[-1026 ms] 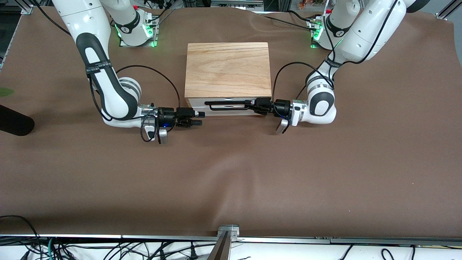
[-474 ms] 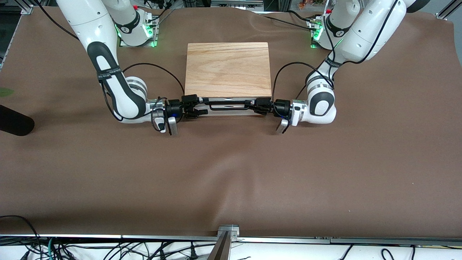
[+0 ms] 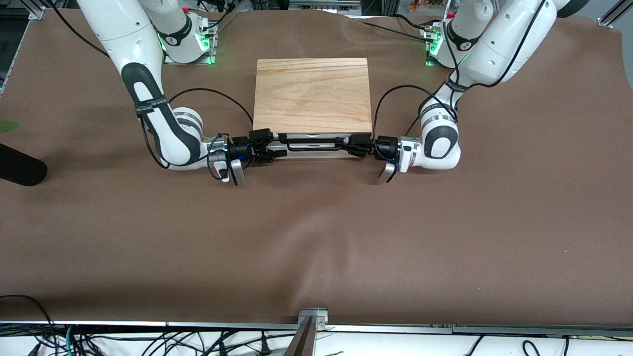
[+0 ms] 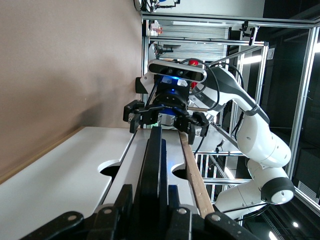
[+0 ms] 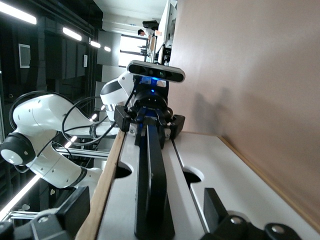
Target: Pull top drawer with both arms simultaneously
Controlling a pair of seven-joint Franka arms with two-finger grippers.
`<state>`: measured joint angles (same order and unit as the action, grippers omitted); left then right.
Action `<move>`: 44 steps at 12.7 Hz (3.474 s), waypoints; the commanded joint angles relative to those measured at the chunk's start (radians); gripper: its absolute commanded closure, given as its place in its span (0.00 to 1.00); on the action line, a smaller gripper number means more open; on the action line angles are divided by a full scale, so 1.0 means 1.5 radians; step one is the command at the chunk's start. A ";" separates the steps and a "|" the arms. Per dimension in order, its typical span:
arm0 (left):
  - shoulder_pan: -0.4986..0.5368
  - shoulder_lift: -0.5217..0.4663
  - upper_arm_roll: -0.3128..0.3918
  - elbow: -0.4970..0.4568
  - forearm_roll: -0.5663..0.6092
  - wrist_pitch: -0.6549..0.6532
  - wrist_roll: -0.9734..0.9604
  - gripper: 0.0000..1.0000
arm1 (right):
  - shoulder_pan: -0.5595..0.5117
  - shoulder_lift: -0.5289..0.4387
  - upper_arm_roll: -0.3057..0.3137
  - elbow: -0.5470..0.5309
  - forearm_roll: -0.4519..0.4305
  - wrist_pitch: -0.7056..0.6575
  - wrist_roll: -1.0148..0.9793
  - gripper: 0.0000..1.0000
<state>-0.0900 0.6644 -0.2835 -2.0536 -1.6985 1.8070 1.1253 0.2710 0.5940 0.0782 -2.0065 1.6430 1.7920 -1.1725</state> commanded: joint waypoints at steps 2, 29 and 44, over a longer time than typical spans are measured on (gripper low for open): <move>0.001 -0.014 -0.012 0.001 -0.027 0.031 0.001 1.00 | 0.001 0.063 0.003 0.068 0.040 -0.019 -0.007 0.00; 0.001 -0.015 -0.012 0.008 -0.027 0.045 -0.001 1.00 | 0.031 0.066 -0.026 0.037 0.070 -0.072 -0.028 0.58; 0.004 -0.014 -0.012 0.010 -0.027 0.045 -0.018 1.00 | 0.038 0.059 -0.021 0.017 0.069 -0.071 -0.029 0.65</move>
<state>-0.0876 0.6587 -0.2900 -2.0444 -1.6987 1.8364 1.1137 0.3278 0.6997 0.0421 -1.9544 1.7444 1.6961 -1.1948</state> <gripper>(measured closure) 0.665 0.581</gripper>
